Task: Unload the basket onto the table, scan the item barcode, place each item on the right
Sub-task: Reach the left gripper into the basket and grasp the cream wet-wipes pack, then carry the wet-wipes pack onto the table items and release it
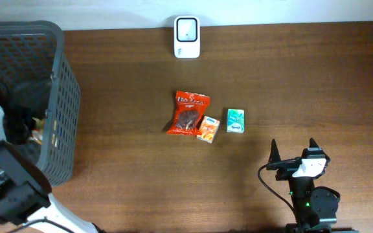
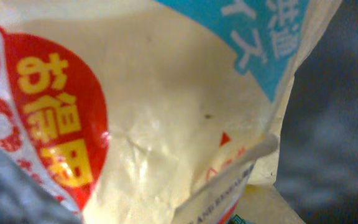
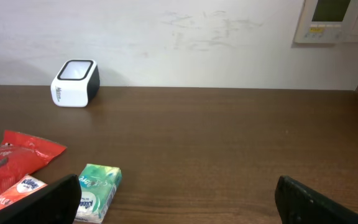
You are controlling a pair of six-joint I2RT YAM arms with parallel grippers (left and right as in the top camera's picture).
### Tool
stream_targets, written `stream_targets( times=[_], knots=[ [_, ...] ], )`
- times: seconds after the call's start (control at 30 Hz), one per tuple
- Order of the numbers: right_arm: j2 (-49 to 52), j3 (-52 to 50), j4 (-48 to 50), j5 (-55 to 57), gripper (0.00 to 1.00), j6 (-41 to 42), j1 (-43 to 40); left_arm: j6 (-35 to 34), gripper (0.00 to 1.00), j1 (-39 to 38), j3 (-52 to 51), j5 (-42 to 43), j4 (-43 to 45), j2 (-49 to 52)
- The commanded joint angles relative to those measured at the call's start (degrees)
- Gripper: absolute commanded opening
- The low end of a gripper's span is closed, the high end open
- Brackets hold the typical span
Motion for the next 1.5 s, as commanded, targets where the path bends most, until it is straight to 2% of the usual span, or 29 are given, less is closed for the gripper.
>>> stream_targets(
  times=[0.0,0.17,0.3,0.47,0.67,0.8,0.87,1.0,1.2,1.3,1.33,1.37,1.43,1.47],
  knots=[
    [-0.28,-0.52,-0.15,0.31,0.98,0.04,-0.15,2.36,0.00,-0.94,8.26,-0.22,-0.31,-12.72],
    [-0.28,-0.52,-0.15,0.31,0.98,0.04,-0.15,5.66,0.00,-4.39,11.82,-0.20,3.80,-27.23],
    [-0.28,-0.52,-0.15,0.31,0.99,0.04,-0.15,9.20,0.00,-11.85,11.82,0.26,6.16,-33.53],
    [-0.28,-0.52,-0.15,0.31,0.98,0.04,-0.15,21.24,0.00,-23.91,11.82,6.82,10.86,-34.95],
    [-0.28,-0.52,-0.13,0.31,0.99,0.04,-0.15,23.10,0.00,-42.32,11.80,7.50,11.06,-34.45],
    [-0.28,-0.52,-0.15,0.31,0.99,0.04,-0.15,24.39,0.00,-51.78,11.32,7.52,10.69,-30.71],
    [-0.28,-0.52,-0.15,0.31,0.98,0.04,-0.15,24.37,0.00,-58.12,11.32,7.52,10.80,-23.85],
    [-0.28,-0.52,-0.13,0.31,0.98,0.04,-0.15,24.37,0.00,-64.65,11.32,7.52,12.15,-12.61],
    [-0.28,-0.52,-0.13,0.31,0.98,0.04,-0.15,24.30,0.03,-70.27,11.32,5.95,22.80,2.89],
    [-0.28,-0.52,-0.13,0.31,0.99,0.04,-0.15,24.33,0.11,-70.47,11.32,4.90,24.35,7.98],
    [-0.28,-0.52,-0.13,0.31,0.99,0.04,-0.15,24.33,0.18,-70.47,11.32,4.81,24.50,9.60],
    [-0.28,-0.52,-0.13,0.31,0.99,0.04,-0.15,24.33,0.44,-70.47,11.32,4.46,24.59,11.10],
    [-0.28,-0.52,-0.15,0.31,0.98,0.04,-0.15,24.35,0.61,-70.47,11.32,4.50,24.46,13.33],
    [-0.28,-0.52,-0.15,0.31,0.98,0.04,-0.15,24.35,0.79,-70.47,11.32,4.52,24.44,13.38]
  ],
)
